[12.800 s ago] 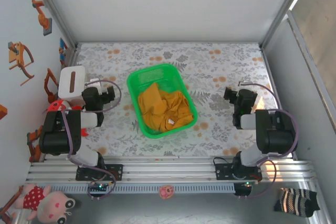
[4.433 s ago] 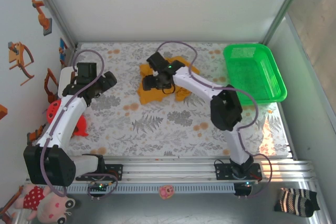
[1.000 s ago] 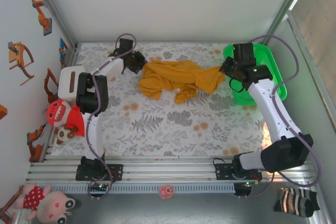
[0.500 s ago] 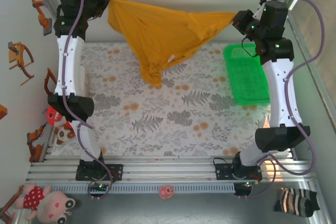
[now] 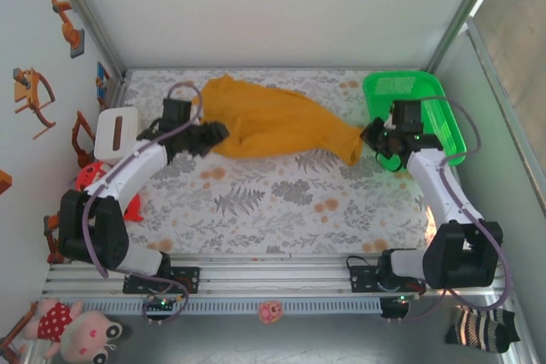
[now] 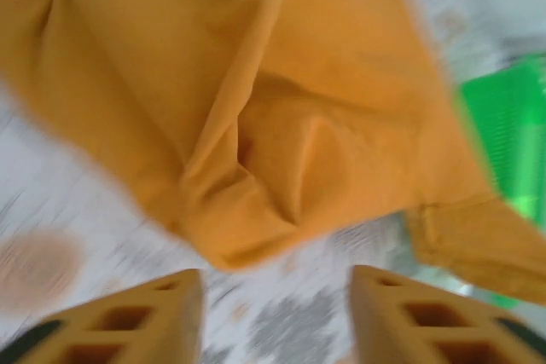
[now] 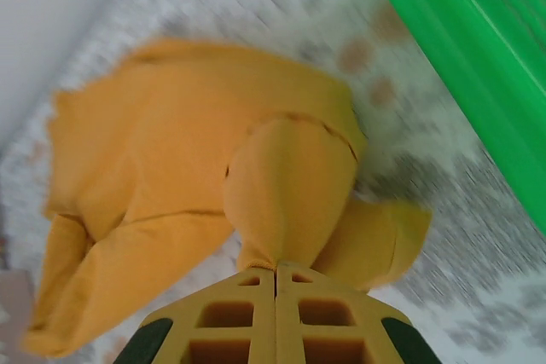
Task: Fold the inside-out t-shirt
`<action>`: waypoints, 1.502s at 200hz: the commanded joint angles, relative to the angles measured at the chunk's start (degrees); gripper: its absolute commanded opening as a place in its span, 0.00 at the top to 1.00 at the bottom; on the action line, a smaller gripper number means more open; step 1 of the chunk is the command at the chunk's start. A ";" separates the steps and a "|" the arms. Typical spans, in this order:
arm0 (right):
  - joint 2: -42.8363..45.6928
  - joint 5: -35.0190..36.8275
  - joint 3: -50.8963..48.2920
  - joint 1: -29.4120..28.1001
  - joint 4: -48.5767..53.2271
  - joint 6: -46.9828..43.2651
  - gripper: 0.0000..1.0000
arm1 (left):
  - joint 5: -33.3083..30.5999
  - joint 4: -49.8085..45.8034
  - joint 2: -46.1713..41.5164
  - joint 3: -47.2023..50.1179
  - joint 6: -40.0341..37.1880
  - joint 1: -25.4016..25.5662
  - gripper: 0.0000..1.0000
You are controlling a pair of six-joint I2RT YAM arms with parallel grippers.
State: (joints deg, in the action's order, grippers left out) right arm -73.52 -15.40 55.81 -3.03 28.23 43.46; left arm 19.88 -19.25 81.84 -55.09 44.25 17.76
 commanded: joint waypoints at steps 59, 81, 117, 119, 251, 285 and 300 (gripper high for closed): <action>3.70 3.76 -0.73 0.22 3.91 -5.27 1.00 | -15.82 -7.26 -5.89 2.15 -0.02 -5.45 0.17; 1.76 3.49 1.76 0.21 3.76 -5.34 1.00 | -11.81 -4.77 0.31 -1.55 -0.92 -6.66 0.21; 0.11 3.09 3.51 0.21 3.66 -5.32 1.00 | -8.00 -2.85 10.61 -9.82 -5.31 -7.56 0.25; 0.12 3.09 3.49 0.21 3.65 -5.34 1.00 | -7.88 -2.82 11.21 -10.31 -5.66 -7.61 0.25; 0.26 3.77 2.30 0.20 3.26 -5.05 1.00 | -6.13 -0.61 20.05 -22.49 -16.42 -0.29 0.22; -0.14 3.40 2.11 0.26 2.70 -4.81 1.00 | -12.25 -5.00 21.10 -23.42 -18.59 2.61 0.18; -0.07 3.27 2.14 0.21 2.62 -4.55 1.00 | -13.87 -6.63 22.70 -24.31 -18.66 3.25 0.16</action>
State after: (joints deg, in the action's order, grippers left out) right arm -73.49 -12.56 57.95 -3.01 31.86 38.98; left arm 10.72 -21.54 103.11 -78.32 28.51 20.23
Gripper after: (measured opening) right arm 0.048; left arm 0.829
